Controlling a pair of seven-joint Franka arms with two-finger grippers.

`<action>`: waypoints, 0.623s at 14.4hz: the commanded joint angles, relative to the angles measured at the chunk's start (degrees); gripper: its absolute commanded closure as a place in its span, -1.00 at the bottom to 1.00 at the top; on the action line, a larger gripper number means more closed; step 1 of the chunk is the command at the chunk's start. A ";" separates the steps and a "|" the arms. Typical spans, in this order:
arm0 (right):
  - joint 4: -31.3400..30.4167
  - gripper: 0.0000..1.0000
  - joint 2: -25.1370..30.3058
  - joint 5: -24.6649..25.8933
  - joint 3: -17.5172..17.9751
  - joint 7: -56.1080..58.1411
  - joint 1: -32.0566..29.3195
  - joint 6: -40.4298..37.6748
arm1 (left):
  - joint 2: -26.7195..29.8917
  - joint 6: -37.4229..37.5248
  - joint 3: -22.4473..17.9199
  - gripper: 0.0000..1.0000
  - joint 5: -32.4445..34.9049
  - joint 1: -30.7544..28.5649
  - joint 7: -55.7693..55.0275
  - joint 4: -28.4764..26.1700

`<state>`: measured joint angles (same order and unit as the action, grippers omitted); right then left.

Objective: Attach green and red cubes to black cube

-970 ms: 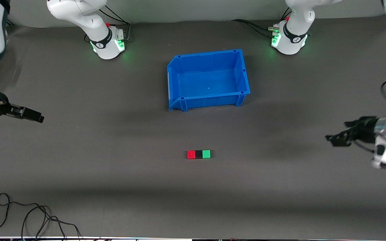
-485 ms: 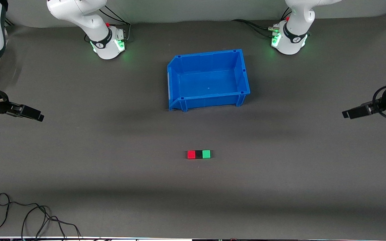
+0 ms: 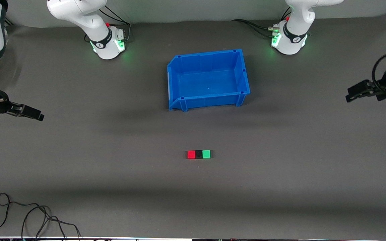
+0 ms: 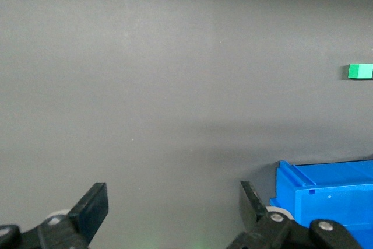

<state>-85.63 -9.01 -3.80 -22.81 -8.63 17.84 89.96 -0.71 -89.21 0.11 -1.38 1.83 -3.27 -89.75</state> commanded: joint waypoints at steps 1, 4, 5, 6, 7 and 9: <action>-1.73 -0.99 2.76 1.51 9.77 1.68 -10.59 0.66 | 3.87 -2.90 -1.34 -1.00 2.77 2.38 1.34 -4.65; -2.25 -0.99 4.08 2.82 12.70 3.88 -14.23 0.92 | 3.87 -1.50 -1.25 -1.00 1.99 2.38 2.12 -3.95; -3.56 -0.99 5.04 3.96 12.97 4.23 -14.58 1.27 | 3.78 -0.10 -1.17 -1.00 1.90 2.21 2.82 -3.95; -5.58 -0.99 6.44 4.06 13.23 4.23 -14.85 1.88 | 3.70 0.52 -1.16 -1.00 1.90 1.95 4.57 -3.77; -7.16 -0.99 7.50 4.06 13.32 4.32 -15.02 3.19 | 3.78 0.88 -1.25 -1.00 1.90 1.60 5.63 -3.60; -7.97 -0.99 7.69 4.15 13.32 4.32 -14.94 3.38 | 3.78 1.14 -1.34 -1.00 1.99 1.51 5.56 -3.51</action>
<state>-89.70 -4.09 -1.17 -10.55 -5.47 3.50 91.34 1.66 -88.95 -0.63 0.01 3.00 0.76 -92.47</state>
